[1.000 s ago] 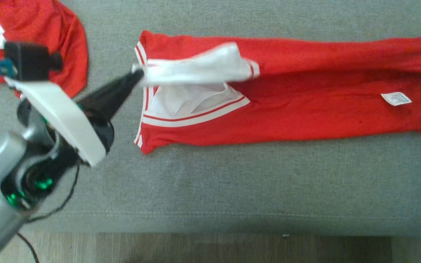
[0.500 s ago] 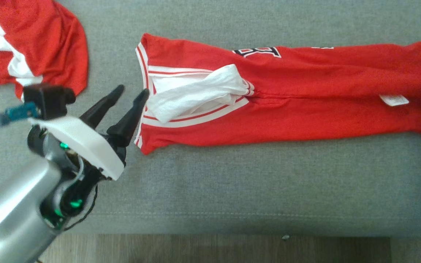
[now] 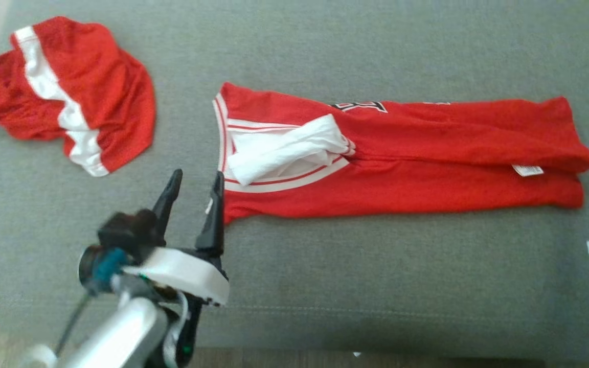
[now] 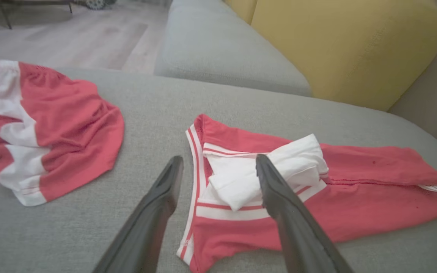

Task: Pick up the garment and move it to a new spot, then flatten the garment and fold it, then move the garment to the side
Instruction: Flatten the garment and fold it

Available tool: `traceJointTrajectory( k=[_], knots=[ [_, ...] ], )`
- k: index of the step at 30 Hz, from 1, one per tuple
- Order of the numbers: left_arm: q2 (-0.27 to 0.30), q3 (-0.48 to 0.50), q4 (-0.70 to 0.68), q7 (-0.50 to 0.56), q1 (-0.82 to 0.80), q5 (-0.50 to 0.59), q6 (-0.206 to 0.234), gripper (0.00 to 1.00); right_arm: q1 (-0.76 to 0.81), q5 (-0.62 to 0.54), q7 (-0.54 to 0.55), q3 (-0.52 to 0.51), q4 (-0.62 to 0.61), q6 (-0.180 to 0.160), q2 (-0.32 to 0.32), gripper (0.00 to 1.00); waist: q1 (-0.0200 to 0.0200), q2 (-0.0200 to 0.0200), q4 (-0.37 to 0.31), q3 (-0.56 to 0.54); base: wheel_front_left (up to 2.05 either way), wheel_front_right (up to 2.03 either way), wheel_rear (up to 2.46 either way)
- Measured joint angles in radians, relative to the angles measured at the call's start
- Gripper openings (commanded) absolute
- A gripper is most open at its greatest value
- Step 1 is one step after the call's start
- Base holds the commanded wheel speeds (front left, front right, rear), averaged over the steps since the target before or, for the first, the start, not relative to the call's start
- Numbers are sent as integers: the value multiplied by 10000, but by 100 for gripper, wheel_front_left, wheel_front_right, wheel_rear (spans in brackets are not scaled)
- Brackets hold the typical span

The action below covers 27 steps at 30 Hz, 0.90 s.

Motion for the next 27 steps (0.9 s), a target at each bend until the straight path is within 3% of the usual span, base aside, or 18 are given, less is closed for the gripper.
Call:
traceJointTrajectory(
  k=[4, 10, 20, 26, 27],
  knots=[
    [-476, 349, -75, 0, 497, 1427, 174, 100, -42, -194, -201, -389, 500, 0, -6, 100, 0, 0, 269, -147, 0, 0, 0],
    [-1248, 631, -151, -13, 1205, 3279, 6, 100, -608, -1035, -63, -959, 1714, 0, -157, 100, 0, 0, 863, -342, 0, 0, 0],
    [-2036, 855, 299, -44, 1522, 4395, -905, 100, -1460, -3570, 1131, -1371, 3555, 0, -1183, 100, 0, 0, 1791, -424, 0, 0, 0],
    [-2339, 1198, 437, -44, 1693, 4642, -1264, 100, -1567, -3269, 2368, -1129, 3781, -4, -1151, 100, 0, 0, 2051, -466, 0, 0, 0],
    [-2368, 1246, 453, -44, 1743, 4677, -1321, 100, -1564, -3026, 2477, -1041, 3724, -4, -1124, 49, 0, 0, 2046, -484, 0, 0, 0]
  ],
)
